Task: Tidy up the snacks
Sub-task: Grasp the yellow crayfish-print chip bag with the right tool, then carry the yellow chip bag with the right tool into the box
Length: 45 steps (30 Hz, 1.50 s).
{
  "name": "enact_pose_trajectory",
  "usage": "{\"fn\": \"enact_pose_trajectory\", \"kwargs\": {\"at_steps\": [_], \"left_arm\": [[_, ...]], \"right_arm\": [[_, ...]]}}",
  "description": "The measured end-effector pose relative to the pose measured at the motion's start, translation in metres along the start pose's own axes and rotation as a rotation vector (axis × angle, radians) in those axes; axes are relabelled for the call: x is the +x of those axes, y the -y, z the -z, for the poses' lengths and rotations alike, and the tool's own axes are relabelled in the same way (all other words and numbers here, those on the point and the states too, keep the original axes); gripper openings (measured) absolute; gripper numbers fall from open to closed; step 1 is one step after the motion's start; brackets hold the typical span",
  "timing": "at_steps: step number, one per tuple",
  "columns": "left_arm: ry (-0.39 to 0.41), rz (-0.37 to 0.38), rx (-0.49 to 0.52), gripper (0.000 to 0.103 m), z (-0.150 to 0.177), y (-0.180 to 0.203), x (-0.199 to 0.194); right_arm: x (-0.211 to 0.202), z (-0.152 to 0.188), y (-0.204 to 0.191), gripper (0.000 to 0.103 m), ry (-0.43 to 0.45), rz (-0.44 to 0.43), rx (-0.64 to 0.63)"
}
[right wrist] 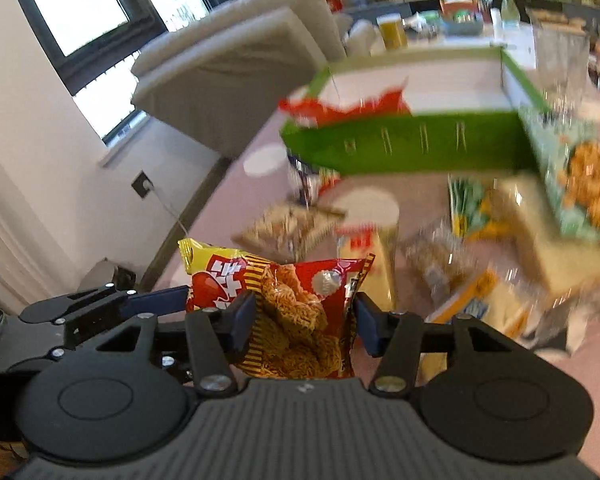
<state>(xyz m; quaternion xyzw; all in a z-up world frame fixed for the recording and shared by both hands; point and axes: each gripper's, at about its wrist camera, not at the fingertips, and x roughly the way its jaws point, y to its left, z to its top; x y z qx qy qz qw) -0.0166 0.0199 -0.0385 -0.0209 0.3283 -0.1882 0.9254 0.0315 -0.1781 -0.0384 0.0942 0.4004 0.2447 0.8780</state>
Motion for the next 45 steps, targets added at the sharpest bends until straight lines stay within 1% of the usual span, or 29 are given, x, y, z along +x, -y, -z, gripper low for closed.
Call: {"fn": "enact_pose_trajectory", "kwargs": {"at_steps": [5,6,10,18,23,28,32,39,45], "left_arm": [[0.055,-0.006,0.04,0.068,-0.029,0.012,0.009],[0.063,-0.007,0.049,0.068,-0.034,0.016,0.012],[0.091,-0.009,0.081,0.068,-0.055,0.028,0.025],[0.113,0.002,0.115,0.068,-0.091,0.048,0.055],[0.124,0.01,0.133,0.068,-0.112,0.059,0.076],[0.125,0.013,0.147,0.068,-0.128,0.067,0.098],[0.109,0.007,0.135,0.068,-0.141,0.068,0.118],[0.099,-0.001,0.088,0.068,-0.152,0.063,0.144],[0.088,0.003,0.045,0.068,-0.161,0.065,0.163]], "right_arm": [[-0.011,-0.022,0.008,0.051,0.081,0.012,0.002],[-0.016,-0.031,0.013,0.051,0.114,0.02,0.002],[-0.018,-0.041,0.02,0.051,0.148,0.033,-0.001],[-0.019,-0.069,0.048,0.051,0.213,0.067,0.021],[-0.018,-0.089,0.07,0.051,0.246,0.09,0.021],[-0.015,-0.101,0.086,0.051,0.259,0.099,0.039],[-0.008,-0.111,0.097,0.051,0.265,0.104,0.049],[0.007,-0.129,0.114,0.051,0.264,0.098,0.054],[0.014,-0.142,0.121,0.051,0.284,0.127,0.035]]}}
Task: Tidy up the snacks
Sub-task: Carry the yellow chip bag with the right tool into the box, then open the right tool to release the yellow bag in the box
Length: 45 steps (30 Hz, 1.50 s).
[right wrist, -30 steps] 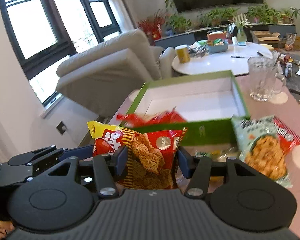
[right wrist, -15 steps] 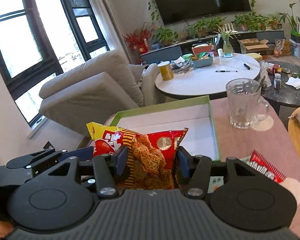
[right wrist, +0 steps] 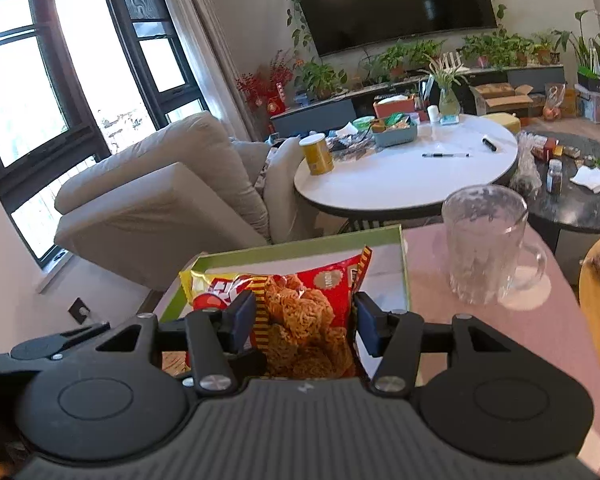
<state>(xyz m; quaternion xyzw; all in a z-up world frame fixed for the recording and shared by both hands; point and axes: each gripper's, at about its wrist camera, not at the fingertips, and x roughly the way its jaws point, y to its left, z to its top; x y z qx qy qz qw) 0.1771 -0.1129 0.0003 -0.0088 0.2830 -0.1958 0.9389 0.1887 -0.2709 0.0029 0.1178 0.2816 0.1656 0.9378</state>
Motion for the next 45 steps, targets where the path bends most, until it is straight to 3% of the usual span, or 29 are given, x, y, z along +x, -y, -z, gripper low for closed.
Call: {"fn": "enact_pose_trajectory", "kwargs": {"at_steps": [20,45], "left_arm": [[-0.098,0.001,-0.029,0.068,0.004,-0.004,0.057],[-0.127,-0.022,-0.014,0.074,0.009,-0.002,0.052]], "right_arm": [[0.038,0.009,0.032,0.051,-0.076,0.011,0.079],[0.029,0.011,0.033,0.051,-0.061,0.019,0.074]]}}
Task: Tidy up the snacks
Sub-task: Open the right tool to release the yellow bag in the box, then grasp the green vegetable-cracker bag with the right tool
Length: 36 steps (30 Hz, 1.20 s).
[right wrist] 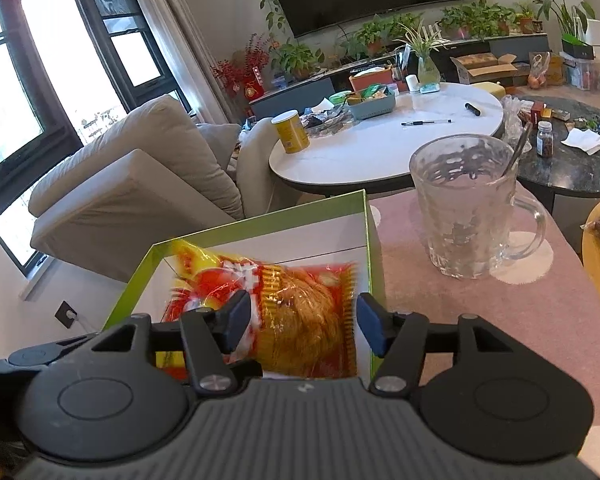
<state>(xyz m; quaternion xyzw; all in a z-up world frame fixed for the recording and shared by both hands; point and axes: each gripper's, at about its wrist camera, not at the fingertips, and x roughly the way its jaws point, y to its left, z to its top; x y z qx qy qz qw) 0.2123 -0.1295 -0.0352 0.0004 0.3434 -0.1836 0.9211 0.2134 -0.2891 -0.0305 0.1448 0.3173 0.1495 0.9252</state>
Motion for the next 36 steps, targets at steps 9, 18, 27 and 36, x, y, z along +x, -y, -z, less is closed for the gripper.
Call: {"fn": "enact_pose_trajectory", "kwargs": {"at_steps": [9,18,27,36], "left_arm": [[0.024,-0.009,-0.001,0.074,0.004,-0.002,-0.014],[0.06,-0.034,0.041,0.076,0.015,0.006,-0.032],[0.076,-0.031,0.036,0.078,0.027,0.009,-0.06],[0.075,-0.036,0.014,0.079,0.048,0.0,-0.083]], "right_arm": [[-0.012,0.006,0.002,0.051,0.001,0.011,-0.017],[-0.036,0.021,0.021,0.056,0.0,0.057,0.018],[-0.047,0.036,0.038,0.062,-0.038,0.102,0.069],[-0.039,0.054,0.03,0.068,-0.125,0.042,0.077]]}}
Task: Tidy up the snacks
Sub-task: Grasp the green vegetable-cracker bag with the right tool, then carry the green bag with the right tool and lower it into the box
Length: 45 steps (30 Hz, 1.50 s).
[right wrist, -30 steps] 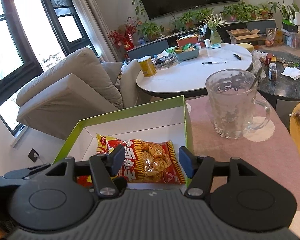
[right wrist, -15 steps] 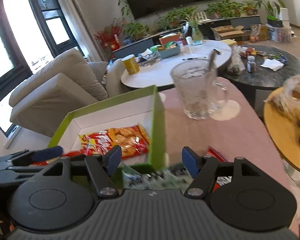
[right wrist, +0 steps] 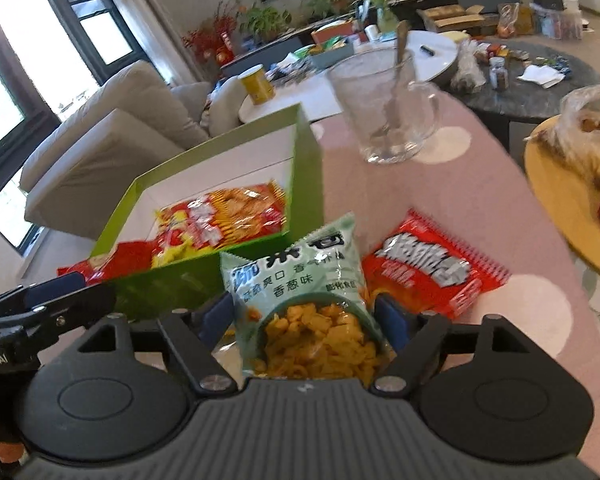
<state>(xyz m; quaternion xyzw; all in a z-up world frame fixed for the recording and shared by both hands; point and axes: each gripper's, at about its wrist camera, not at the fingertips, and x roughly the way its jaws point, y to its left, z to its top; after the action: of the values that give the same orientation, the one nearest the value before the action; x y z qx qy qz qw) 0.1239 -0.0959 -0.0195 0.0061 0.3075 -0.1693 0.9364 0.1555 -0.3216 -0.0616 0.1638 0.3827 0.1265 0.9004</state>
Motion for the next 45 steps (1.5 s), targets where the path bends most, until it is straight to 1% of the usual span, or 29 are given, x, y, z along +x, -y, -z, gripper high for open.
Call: {"fn": "enact_pose_trajectory", "kwargs": {"at_steps": [4,6,9,12,13,15,17,21,23,24,25,26,31,32,35,37,39,43,45], "left_arm": [[0.004,-0.022,-0.032,0.079,0.007,-0.015,-0.012],[0.012,-0.04,-0.044,0.079,0.01,-0.022,-0.018],[0.025,-0.062,-0.054,0.08,0.013,-0.035,-0.028],[0.032,-0.071,-0.073,0.08,0.014,-0.044,-0.034],[0.032,-0.069,-0.078,0.08,0.014,-0.046,-0.034],[0.027,-0.063,-0.086,0.08,0.015,-0.048,-0.033],[0.016,-0.044,-0.083,0.08,0.016,-0.046,-0.029],[-0.015,-0.003,-0.062,0.08,0.024,-0.037,-0.021],[-0.034,0.011,-0.053,0.08,0.029,-0.034,-0.016],[-0.042,0.02,-0.051,0.08,0.031,-0.034,-0.014],[-0.05,0.035,-0.051,0.08,0.033,-0.033,-0.012],[-0.057,0.047,-0.053,0.08,0.035,-0.034,-0.011],[-0.083,0.093,-0.06,0.08,0.04,-0.031,-0.004],[-0.083,0.099,-0.058,0.08,0.042,-0.03,-0.002],[-0.092,0.129,-0.059,0.078,0.044,-0.03,0.002],[-0.111,0.16,-0.063,0.076,0.046,-0.029,0.007],[-0.138,0.186,-0.061,0.073,0.05,-0.027,0.011],[-0.175,0.19,-0.037,0.072,0.055,-0.019,0.019],[-0.176,0.189,-0.023,0.072,0.056,-0.017,0.019]], "right_arm": [[-0.006,0.006,-0.023,0.068,0.035,-0.041,-0.109],[-0.007,0.009,-0.037,0.068,0.034,-0.112,-0.192],[-0.005,0.018,-0.06,0.068,0.032,-0.184,-0.32],[-0.007,0.027,-0.08,0.068,0.044,-0.225,-0.449],[-0.008,0.029,-0.083,0.07,0.047,-0.236,-0.474],[-0.013,0.031,-0.087,0.071,0.064,-0.241,-0.495],[-0.02,0.031,-0.083,0.071,0.092,-0.223,-0.487],[-0.034,0.025,-0.073,0.071,0.118,-0.136,-0.414],[-0.038,0.023,-0.063,0.071,0.107,-0.074,-0.338],[-0.041,0.028,-0.055,0.071,0.078,-0.052,-0.269],[-0.041,0.028,-0.055,0.07,0.078,-0.052,-0.269],[-0.046,0.035,-0.049,0.07,0.053,-0.049,-0.218],[-0.045,0.045,-0.049,0.07,0.023,-0.035,-0.162],[-0.04,0.046,-0.049,0.07,0.012,-0.043,-0.134],[-0.037,0.044,-0.049,0.07,0.002,-0.058,-0.108],[-0.034,0.043,-0.05,0.069,-0.006,-0.066,-0.108],[-0.033,0.045,-0.052,0.069,-0.006,-0.049,-0.128],[-0.03,0.046,-0.047,0.069,-0.006,-0.033,-0.134],[-0.028,0.046,-0.045,0.069,-0.012,-0.027,-0.133]]}}
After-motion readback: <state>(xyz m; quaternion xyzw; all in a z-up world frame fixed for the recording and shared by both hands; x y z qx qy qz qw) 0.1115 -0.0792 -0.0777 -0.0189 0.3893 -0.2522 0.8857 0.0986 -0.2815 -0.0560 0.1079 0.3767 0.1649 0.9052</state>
